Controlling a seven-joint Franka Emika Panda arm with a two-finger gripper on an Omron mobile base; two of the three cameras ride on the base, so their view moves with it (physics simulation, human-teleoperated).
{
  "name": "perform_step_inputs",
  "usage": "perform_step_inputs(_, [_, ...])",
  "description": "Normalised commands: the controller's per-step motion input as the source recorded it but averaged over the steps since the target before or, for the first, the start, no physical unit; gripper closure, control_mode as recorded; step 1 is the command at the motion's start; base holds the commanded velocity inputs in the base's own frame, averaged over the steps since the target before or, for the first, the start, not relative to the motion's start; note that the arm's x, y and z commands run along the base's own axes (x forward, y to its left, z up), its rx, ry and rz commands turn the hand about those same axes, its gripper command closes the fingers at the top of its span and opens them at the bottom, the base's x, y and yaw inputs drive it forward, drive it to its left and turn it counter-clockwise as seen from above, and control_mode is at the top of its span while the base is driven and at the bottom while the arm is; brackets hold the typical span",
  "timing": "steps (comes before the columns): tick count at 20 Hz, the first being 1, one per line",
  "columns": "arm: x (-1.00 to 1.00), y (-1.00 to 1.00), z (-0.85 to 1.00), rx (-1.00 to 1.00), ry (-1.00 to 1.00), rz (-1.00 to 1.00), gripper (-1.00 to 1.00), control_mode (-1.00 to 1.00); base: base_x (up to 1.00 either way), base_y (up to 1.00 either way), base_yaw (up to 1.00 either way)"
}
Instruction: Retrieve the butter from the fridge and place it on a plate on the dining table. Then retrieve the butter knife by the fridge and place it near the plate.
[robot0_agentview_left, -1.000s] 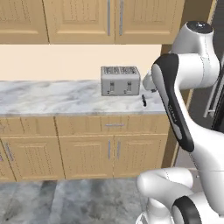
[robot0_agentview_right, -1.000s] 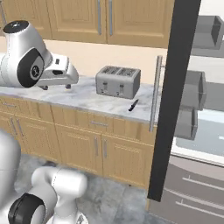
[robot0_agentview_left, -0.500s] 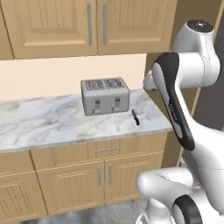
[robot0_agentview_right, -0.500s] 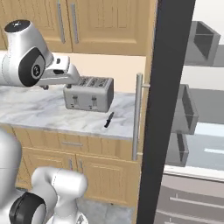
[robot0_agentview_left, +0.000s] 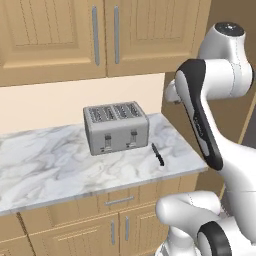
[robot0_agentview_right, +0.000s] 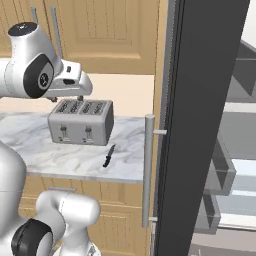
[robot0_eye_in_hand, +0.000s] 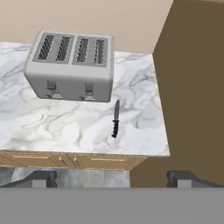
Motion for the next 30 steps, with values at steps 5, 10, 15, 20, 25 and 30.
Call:
perform_step_inputs(5, [0.00,0.00,0.00,0.00,0.00,0.00,-1.00,1.00,0.27,0.00,0.00])
perform_step_inputs(10, [0.23,-0.15,-0.90,0.01,0.09,-0.03,-1.00,-1.00,0.00,0.00,0.00])
perform_step_inputs(15, [0.07,-0.23,-1.00,0.00,0.08,-0.08,-1.00,-1.00,0.00,0.00,0.00])
perform_step_inputs(20, [-0.01,-0.06,-0.87,-0.08,0.27,-0.03,-1.00,-1.00,0.00,0.00,0.00])
perform_step_inputs(25, [0.25,0.02,-0.74,-0.01,0.06,-0.03,-1.00,-1.00,0.00,0.00,0.00])
perform_step_inputs(30, [0.55,0.00,-0.59,0.06,0.00,0.00,-1.00,-1.00,0.00,0.00,0.00])
